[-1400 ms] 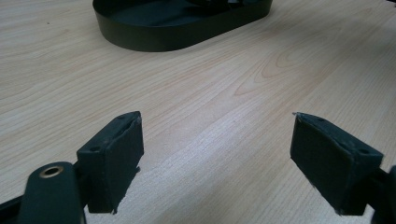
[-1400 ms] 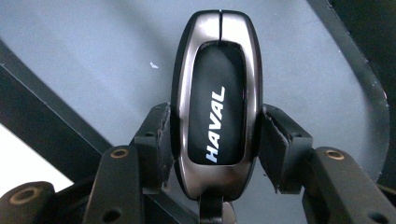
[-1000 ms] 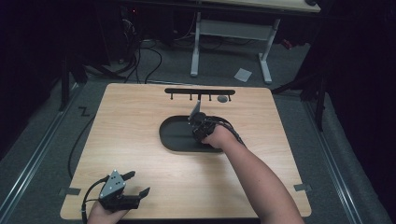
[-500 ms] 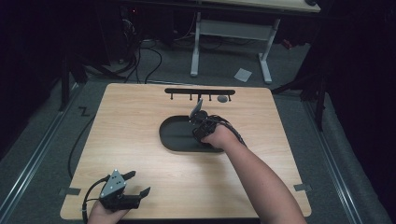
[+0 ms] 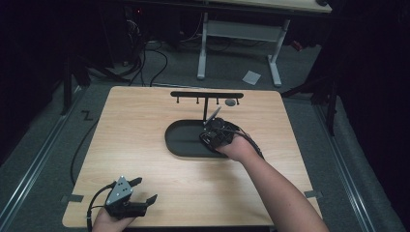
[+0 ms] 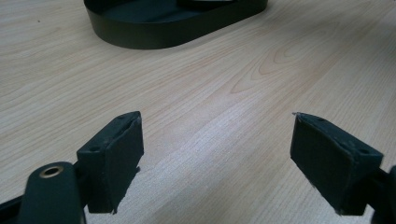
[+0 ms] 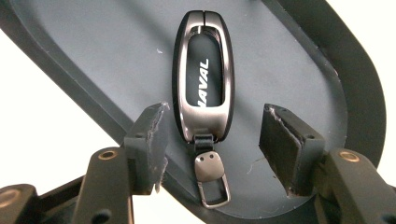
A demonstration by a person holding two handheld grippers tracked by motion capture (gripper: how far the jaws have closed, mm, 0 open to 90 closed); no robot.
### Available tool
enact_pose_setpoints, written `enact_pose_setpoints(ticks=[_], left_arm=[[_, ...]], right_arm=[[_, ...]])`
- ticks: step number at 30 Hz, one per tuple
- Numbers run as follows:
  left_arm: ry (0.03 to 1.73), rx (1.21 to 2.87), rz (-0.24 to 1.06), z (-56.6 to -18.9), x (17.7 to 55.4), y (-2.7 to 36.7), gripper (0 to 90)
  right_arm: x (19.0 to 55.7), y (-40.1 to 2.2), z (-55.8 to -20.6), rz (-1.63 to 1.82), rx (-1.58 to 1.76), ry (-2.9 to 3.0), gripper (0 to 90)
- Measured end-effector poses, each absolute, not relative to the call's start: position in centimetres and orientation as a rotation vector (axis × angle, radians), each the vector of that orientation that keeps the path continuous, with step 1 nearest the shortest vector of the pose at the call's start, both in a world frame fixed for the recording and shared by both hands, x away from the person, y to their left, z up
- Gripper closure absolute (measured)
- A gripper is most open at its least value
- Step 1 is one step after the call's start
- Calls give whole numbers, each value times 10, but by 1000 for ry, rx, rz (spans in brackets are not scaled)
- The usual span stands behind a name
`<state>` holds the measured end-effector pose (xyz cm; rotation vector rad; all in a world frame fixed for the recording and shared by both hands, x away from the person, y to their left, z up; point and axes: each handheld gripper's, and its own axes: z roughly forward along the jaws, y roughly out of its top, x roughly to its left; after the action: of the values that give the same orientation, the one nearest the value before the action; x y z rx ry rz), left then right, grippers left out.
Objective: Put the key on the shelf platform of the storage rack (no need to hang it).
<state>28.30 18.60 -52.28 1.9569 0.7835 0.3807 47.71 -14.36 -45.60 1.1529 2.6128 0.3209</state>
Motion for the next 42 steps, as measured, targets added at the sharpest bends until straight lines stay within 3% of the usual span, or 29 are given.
enact_pose_setpoints(ticks=[20,42], left_arm=[[783,1968,380,-524,283,185,180],[780,1987,385,-524,282,182,180]], right_arm=[[437,-172,-458,576,1193,2523,456],[346,-218,-496,955,1121,2312,300]])
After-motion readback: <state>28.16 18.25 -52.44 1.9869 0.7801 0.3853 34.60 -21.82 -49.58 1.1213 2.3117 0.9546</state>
